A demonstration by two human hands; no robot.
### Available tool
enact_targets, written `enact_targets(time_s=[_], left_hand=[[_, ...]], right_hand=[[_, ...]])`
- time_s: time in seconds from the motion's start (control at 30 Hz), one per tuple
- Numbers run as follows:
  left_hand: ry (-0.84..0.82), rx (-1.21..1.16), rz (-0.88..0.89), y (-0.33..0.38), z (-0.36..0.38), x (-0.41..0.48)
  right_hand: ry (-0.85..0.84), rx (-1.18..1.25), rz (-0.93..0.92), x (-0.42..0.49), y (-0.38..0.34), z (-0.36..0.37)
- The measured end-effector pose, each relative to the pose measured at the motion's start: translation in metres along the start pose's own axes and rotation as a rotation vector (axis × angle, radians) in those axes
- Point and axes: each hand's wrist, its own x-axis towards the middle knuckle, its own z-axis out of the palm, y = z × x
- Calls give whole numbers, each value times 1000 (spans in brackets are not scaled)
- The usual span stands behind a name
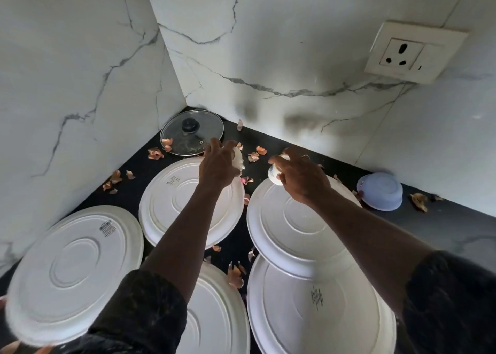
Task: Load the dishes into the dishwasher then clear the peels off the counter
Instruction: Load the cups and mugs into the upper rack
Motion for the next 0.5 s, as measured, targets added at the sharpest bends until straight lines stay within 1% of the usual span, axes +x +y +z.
enact_targets(time_s=[0.27, 0.5], left_hand=[[-120, -31, 97, 24, -11, -68], [-179, -4, 180, 60, -11, -127]], right_hand=[[17, 36, 9, -63, -7, -11], [0, 93, 104, -137, -9, -27]])
